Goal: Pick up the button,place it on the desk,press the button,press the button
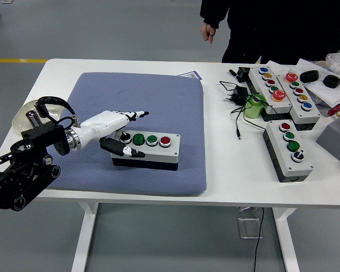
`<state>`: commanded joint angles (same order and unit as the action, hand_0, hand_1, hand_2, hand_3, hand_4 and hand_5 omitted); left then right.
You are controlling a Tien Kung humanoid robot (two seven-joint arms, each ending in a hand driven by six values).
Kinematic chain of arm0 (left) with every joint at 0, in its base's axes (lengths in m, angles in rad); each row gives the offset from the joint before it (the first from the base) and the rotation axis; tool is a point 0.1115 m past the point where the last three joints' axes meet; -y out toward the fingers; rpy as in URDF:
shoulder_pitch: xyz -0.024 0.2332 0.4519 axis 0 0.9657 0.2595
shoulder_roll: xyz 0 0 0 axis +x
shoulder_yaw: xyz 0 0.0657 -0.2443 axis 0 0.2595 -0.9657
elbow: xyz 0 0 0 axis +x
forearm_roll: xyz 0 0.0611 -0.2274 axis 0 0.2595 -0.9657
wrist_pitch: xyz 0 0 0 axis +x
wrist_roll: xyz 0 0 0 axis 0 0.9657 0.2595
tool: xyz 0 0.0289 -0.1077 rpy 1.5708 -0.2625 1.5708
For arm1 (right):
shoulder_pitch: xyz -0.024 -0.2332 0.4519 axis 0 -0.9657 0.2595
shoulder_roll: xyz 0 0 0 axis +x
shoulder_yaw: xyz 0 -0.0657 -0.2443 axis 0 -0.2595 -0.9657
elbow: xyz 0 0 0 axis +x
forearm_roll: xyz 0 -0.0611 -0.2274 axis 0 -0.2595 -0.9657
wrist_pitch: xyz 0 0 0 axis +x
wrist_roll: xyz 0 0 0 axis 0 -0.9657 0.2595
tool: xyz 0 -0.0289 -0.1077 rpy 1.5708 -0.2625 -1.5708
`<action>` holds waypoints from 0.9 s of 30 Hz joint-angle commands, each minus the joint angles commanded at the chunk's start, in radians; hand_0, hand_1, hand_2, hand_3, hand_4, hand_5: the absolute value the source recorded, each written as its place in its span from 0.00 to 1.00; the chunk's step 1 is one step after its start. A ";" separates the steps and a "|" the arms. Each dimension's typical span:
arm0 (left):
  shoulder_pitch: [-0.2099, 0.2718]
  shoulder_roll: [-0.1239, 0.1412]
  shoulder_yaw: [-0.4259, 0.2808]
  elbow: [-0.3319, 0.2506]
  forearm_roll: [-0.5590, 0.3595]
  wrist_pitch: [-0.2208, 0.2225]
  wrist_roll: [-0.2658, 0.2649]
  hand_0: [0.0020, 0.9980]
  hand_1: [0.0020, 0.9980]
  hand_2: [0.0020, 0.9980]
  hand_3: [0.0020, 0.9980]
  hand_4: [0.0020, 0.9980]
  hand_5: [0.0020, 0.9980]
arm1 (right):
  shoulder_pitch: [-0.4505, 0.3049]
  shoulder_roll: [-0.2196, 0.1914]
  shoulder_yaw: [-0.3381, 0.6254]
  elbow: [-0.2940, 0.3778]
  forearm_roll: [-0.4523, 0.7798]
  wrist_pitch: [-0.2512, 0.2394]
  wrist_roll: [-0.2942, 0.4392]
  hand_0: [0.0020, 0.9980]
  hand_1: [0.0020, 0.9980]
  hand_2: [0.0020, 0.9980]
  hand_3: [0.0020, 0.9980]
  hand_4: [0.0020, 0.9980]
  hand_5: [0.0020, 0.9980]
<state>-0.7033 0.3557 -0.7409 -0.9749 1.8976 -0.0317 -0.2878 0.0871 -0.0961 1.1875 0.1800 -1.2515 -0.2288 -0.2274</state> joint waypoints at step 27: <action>0.123 0.053 -0.216 -0.439 0.219 -0.088 0.095 0.00 0.00 0.07 0.74 0.36 0.00 | 0.000 0.000 0.003 0.000 -0.004 0.001 0.000 0.75 0.71 0.72 0.59 0.18 0.14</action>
<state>-0.5800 0.4087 -0.9564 -1.4136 2.1161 -0.1193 -0.1929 0.0873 -0.0959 1.1901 0.1800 -1.2558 -0.2273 -0.2270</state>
